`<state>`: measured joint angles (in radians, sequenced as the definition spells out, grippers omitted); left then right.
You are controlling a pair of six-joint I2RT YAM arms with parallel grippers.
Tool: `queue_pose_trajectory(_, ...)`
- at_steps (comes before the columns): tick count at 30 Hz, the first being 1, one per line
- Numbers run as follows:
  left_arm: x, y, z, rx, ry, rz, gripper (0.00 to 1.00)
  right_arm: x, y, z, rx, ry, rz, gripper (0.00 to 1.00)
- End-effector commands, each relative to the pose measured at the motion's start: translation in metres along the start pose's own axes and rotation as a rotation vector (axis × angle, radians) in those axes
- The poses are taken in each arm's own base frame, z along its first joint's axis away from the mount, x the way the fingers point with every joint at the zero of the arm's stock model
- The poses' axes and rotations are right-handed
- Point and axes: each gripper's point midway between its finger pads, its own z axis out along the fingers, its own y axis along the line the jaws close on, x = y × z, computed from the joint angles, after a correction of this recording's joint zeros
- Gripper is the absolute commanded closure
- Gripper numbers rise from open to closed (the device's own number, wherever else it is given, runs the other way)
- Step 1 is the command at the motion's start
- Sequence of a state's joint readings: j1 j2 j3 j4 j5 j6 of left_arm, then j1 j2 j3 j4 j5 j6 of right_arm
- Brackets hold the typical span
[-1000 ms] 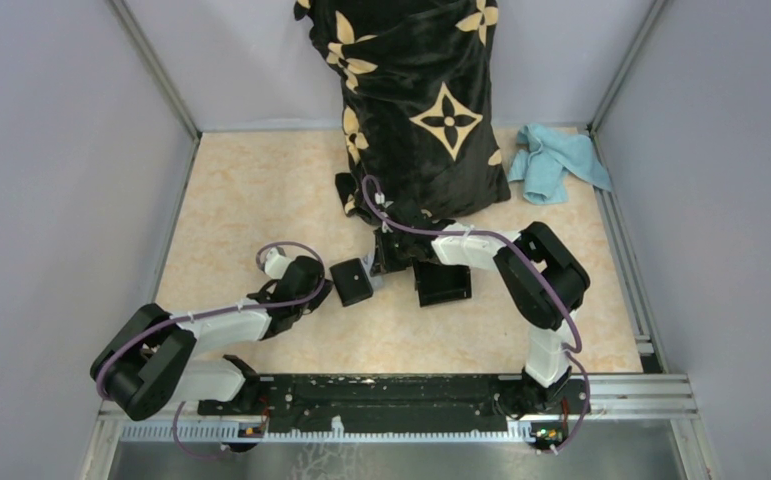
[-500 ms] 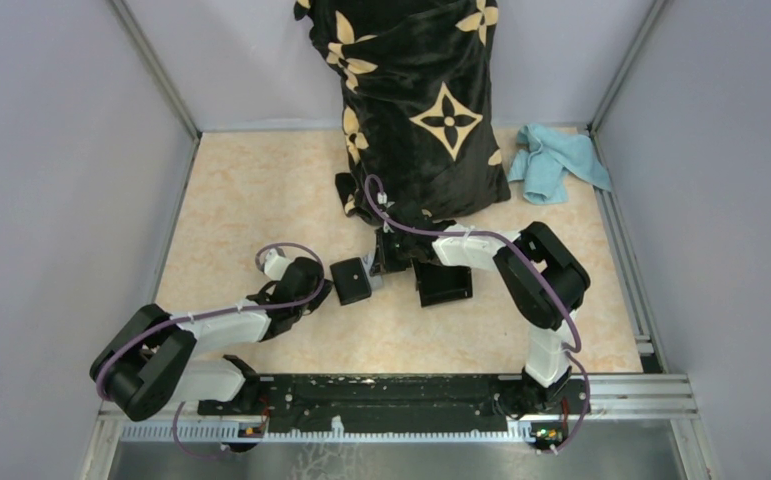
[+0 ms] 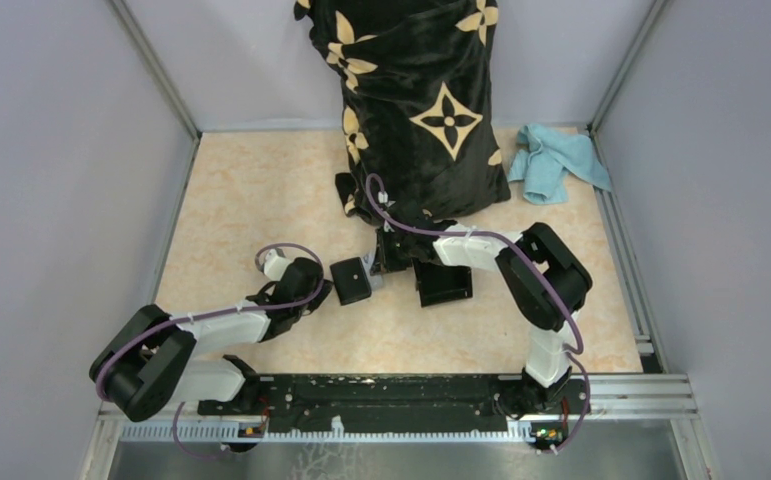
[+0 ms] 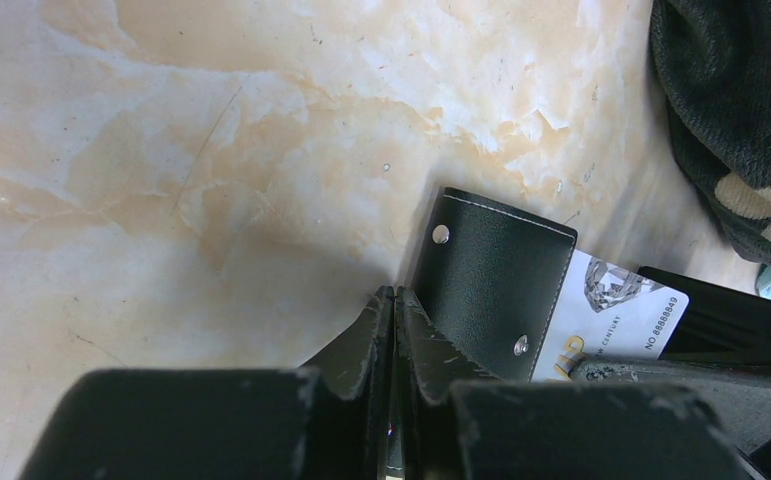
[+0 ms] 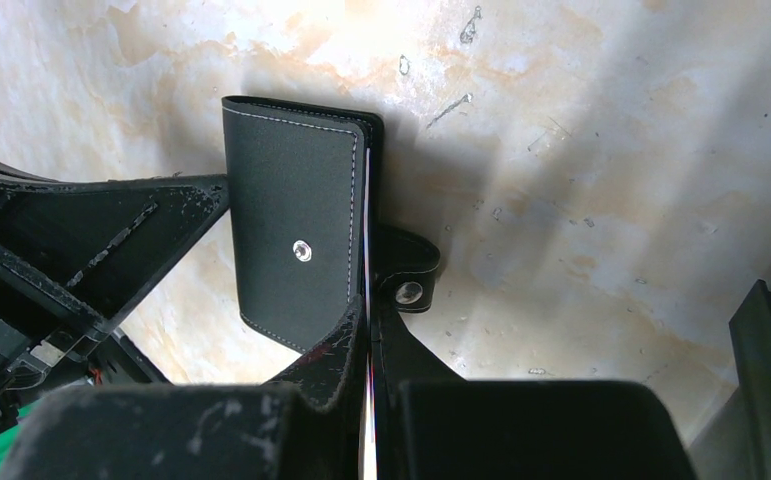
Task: Put the credit cards into the card holder
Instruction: Open the card holder at the center of the board.
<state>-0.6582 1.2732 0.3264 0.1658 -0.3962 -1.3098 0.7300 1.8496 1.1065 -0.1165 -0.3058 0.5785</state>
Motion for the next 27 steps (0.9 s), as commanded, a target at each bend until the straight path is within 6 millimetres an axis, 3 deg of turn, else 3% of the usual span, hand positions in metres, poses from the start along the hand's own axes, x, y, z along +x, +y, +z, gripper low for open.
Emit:
queue_pose_trajectory(1, 0.020, 0.074, -0.007, -0.217, 0.085, 0.112, 0.89, -0.022, 0.016, -0.019, -0.029, -0.084, -0.021, 1.00)
queue_pose_trajectory(27, 0.023, 0.073, -0.008, -0.211, 0.104, 0.112, 0.90, -0.013, 0.018, -0.008, -0.087, -0.069, 0.024, 1.00)
